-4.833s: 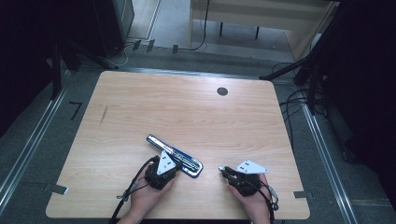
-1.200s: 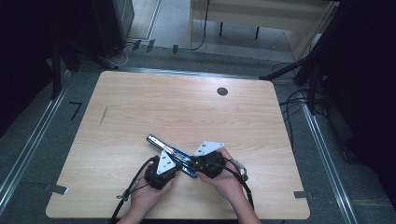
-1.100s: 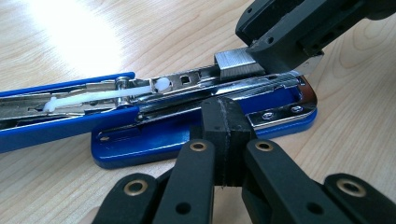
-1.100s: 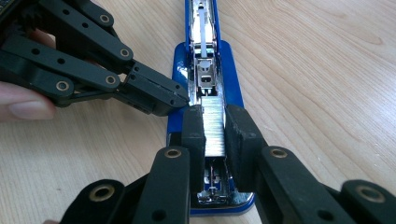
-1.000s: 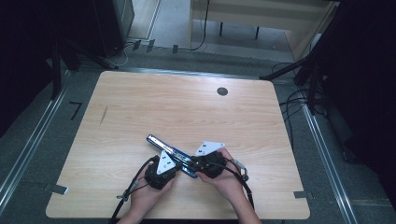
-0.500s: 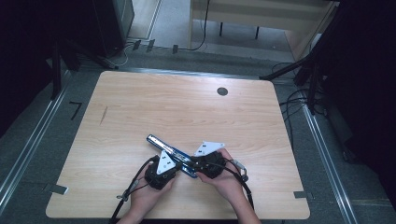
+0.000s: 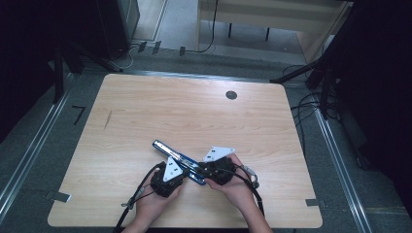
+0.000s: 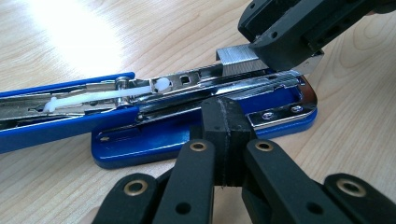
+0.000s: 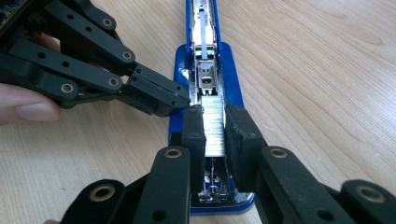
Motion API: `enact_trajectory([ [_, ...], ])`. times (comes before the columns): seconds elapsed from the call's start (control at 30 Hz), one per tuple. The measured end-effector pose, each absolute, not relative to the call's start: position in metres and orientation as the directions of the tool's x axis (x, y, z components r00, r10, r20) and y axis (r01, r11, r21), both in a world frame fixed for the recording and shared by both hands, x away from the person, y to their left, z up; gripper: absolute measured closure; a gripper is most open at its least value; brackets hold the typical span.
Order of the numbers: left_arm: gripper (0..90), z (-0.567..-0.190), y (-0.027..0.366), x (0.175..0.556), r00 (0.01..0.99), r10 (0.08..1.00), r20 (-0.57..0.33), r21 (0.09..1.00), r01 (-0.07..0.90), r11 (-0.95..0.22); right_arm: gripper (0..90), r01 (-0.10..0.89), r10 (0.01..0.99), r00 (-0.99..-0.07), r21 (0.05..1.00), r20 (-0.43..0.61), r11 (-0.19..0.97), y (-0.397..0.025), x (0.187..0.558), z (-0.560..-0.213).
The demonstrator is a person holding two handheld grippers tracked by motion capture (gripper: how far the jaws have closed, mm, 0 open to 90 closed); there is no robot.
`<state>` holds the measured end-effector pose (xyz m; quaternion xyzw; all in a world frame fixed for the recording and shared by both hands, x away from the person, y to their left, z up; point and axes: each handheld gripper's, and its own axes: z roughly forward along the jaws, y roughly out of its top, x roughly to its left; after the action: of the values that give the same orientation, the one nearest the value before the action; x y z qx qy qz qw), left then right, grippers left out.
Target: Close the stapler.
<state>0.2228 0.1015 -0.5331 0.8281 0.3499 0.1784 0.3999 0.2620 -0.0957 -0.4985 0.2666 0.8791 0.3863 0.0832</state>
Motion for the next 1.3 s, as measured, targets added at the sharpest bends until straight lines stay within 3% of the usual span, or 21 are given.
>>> enact_trajectory([
  [1.3, 90.0, -0.5331, 0.1014, 0.2227, 0.692, 0.722, 0.018, 0.787, 0.436, -0.438, 80.4, 0.390, 0.529, -0.848, 0.712, 0.031, 0.584, -0.0936, 0.2621, -0.4985],
])
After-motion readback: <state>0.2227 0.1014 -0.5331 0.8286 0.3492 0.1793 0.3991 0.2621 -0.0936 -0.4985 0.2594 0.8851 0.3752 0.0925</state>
